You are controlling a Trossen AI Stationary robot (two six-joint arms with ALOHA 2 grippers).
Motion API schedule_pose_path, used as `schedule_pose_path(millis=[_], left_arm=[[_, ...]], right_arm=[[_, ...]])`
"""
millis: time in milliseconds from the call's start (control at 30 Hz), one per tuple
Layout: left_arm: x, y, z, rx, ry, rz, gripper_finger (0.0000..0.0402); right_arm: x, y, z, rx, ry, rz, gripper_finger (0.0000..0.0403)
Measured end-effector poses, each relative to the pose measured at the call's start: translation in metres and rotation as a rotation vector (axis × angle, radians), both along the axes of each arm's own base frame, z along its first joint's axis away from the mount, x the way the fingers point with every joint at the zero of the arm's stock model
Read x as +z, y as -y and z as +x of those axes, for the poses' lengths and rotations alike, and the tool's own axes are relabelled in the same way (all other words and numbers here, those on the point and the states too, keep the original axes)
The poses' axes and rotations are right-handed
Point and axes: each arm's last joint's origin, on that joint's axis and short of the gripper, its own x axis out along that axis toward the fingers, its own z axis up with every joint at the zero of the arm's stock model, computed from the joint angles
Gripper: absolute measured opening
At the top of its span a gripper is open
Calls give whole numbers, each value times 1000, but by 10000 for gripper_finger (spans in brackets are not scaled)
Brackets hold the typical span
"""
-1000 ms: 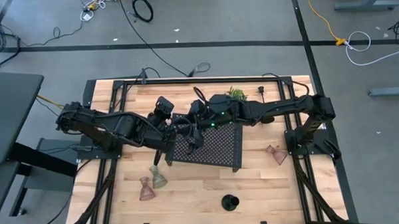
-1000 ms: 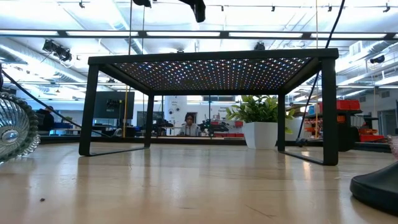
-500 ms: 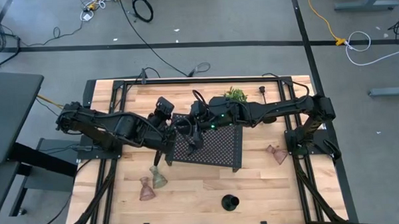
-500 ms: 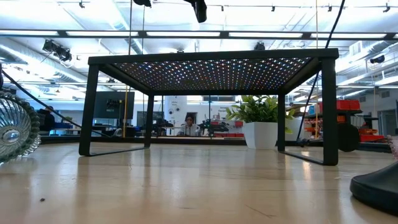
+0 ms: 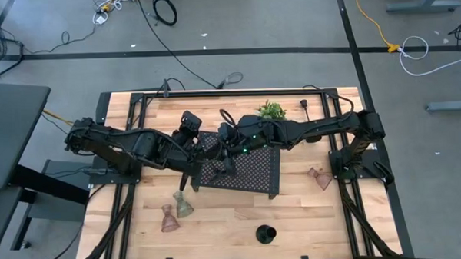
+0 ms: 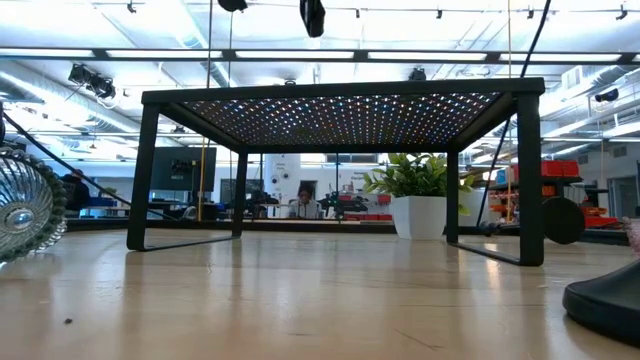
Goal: Pick & Place candle stick holders
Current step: Put the left black metal candle holder on the shelf
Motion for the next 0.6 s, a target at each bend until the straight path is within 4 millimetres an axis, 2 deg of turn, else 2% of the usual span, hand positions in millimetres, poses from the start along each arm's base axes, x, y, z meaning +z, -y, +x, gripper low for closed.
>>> schedule_pose_path(millis=[133,267,367,600], left_arm=[[-2,1,-1,1,-6,-47,68],[-3,0,-4,10,-31,-51,27],[-3,-2,-5,37,-15,-65,25],[-5,-8,-7,82,-21,-71,25]], right_arm=[[2,11,-1,-65,2,18,27],[3,26,-3,-79,-12,22,46],[-1,34,-5,-61,-59,38,64],[3,35,-7,-18,-37,11,90]])
